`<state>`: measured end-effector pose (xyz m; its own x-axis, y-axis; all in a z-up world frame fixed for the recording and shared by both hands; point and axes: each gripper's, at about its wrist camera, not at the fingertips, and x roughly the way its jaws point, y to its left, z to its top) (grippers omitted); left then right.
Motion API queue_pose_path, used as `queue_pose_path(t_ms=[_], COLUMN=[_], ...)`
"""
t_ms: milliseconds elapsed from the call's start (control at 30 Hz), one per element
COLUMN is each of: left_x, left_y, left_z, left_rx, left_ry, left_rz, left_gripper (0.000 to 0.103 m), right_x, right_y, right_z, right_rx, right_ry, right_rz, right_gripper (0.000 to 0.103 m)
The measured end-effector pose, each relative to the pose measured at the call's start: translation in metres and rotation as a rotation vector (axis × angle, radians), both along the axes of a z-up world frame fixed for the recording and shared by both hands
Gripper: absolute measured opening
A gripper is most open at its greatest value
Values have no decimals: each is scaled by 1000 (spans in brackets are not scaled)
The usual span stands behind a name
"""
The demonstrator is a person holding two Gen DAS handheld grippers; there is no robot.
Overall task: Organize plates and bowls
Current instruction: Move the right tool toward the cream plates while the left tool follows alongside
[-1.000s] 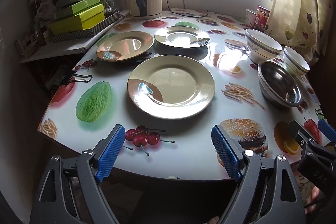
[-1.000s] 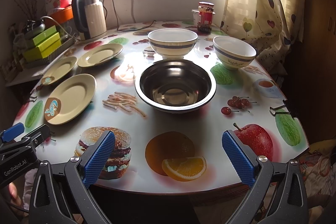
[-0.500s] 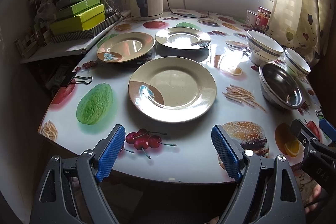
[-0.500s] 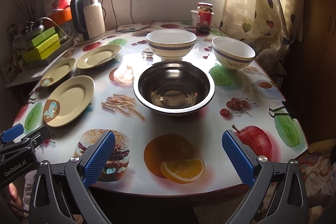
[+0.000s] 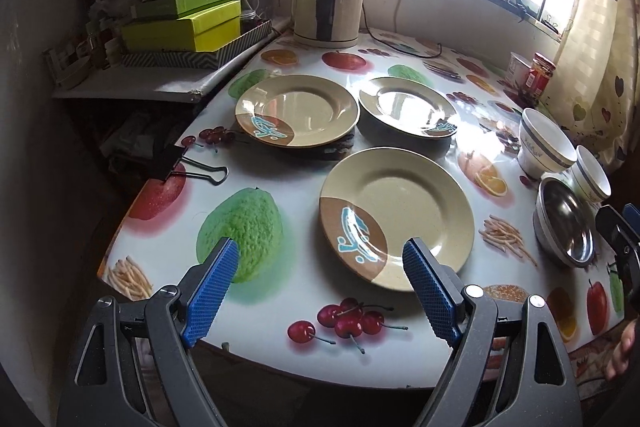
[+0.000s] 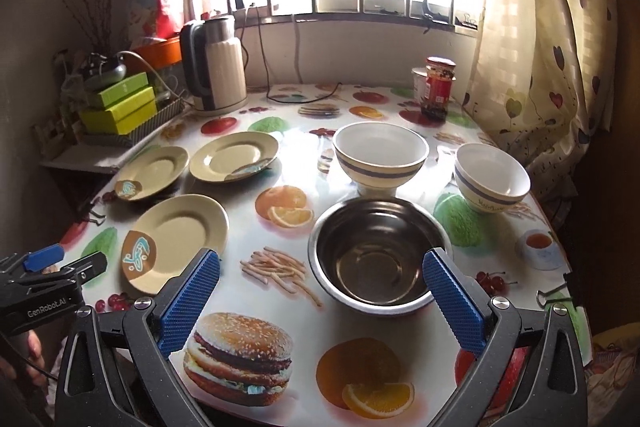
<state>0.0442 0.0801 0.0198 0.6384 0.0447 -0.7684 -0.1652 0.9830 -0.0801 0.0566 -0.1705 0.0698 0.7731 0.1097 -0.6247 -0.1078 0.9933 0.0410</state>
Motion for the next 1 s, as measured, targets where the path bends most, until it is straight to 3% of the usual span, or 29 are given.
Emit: queue_pose_path(t_ms=[333,400,500,567,667,833,933,1000], left_x=[34,43,55,62,74,92,102,109], left_y=[58,70,82,90,102,113,116,120], left_z=[18,17,15,11,5,-6,-13,-19], left_rx=[-10,-42,-57,-82,-115,-173,-183,-203], left_ry=[-42,-32,-25,-14,3,28,36,48], left_rz=[68,81,92,103,113,119,125,129], left_gripper=[84,78,76,75,66,54,54,50], right_x=[63,79,104,120,145,179,197,211], right_y=[51,62,80,92,110,140,160,170], right_z=[26,29,31,31,26,15,5,-5], right_rx=[38,44,67,93,118,96,72,41], right_ry=[17,25,46,70,117,146,180,218], right_rz=[165,176,220,255,302,340,406,424], right_gripper=[103,103,102,91,87,77,69,59])
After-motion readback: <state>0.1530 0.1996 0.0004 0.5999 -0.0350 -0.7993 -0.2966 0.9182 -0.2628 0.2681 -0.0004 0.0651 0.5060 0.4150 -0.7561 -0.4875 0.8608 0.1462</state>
